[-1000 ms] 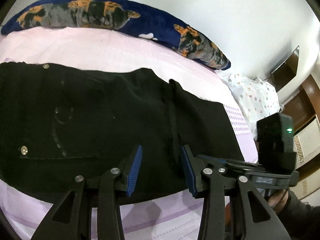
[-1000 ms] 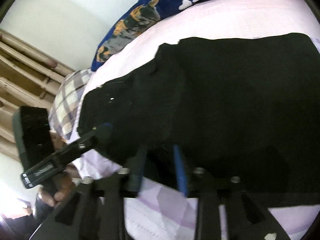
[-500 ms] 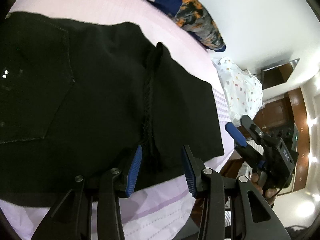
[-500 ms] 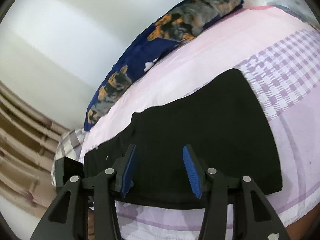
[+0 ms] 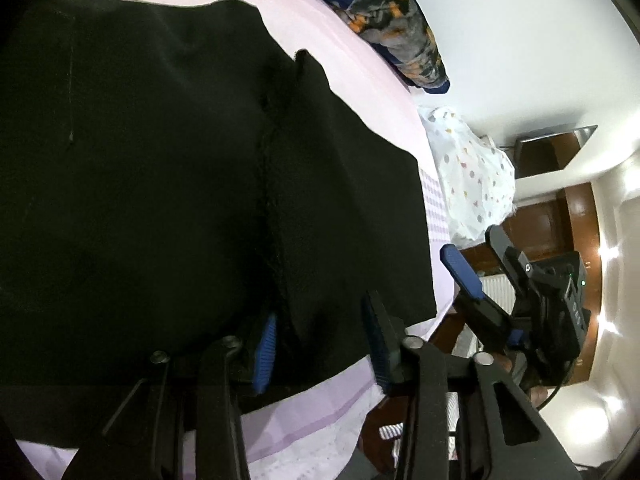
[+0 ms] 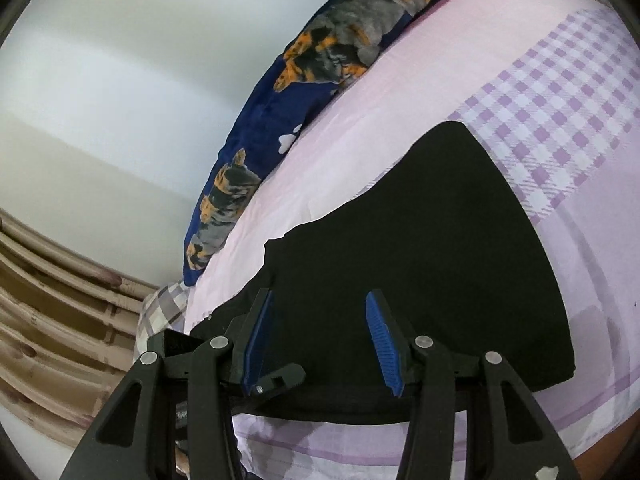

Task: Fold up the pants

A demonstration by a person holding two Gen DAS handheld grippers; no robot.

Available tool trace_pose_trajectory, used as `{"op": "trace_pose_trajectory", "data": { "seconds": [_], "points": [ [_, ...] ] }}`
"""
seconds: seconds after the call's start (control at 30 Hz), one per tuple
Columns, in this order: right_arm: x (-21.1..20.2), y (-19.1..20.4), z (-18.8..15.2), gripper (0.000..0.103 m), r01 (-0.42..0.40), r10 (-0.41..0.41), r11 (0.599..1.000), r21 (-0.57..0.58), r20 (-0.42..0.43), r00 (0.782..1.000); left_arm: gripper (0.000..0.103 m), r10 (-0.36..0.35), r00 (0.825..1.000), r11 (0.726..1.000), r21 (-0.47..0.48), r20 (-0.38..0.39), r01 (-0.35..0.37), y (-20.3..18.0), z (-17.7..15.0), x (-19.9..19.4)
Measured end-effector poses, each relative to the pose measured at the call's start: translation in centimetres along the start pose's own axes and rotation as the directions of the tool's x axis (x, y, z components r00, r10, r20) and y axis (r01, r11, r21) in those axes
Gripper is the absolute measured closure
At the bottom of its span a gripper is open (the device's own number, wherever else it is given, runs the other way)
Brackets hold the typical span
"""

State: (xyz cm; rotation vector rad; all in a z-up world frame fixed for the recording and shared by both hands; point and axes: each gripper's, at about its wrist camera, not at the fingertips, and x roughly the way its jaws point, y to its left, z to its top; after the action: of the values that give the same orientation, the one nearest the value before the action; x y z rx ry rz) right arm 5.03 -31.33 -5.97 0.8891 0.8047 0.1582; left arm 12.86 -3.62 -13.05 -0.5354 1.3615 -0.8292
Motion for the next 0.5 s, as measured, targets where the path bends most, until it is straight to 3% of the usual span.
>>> {"op": "trace_pose_trajectory", "data": {
  "seconds": [0.1, 0.33, 0.5],
  "points": [
    [0.2, -0.1, 0.0, 0.057, 0.014, -0.014, 1.0, -0.003, -0.01, 1.0, 0.094, 0.036, 0.999, 0.999, -0.015, 0.009, -0.036, 0.1, -0.1, 0.1],
    [0.2, -0.5, -0.1, 0.057, 0.044, -0.044, 0.999, 0.013, -0.012, 0.999, 0.096, 0.111, 0.989, 0.992, 0.056, 0.096, -0.116, -1.9, -0.6, -1.7],
    [0.9, -1.1, -0.3, 0.057, 0.091, -0.091, 0.995, 0.029, -0.032, 0.995, 0.096, 0.152, 0.986, 0.988, -0.004, 0.063, -0.152, 0.6, -0.9, -1.4]
  ]
}}
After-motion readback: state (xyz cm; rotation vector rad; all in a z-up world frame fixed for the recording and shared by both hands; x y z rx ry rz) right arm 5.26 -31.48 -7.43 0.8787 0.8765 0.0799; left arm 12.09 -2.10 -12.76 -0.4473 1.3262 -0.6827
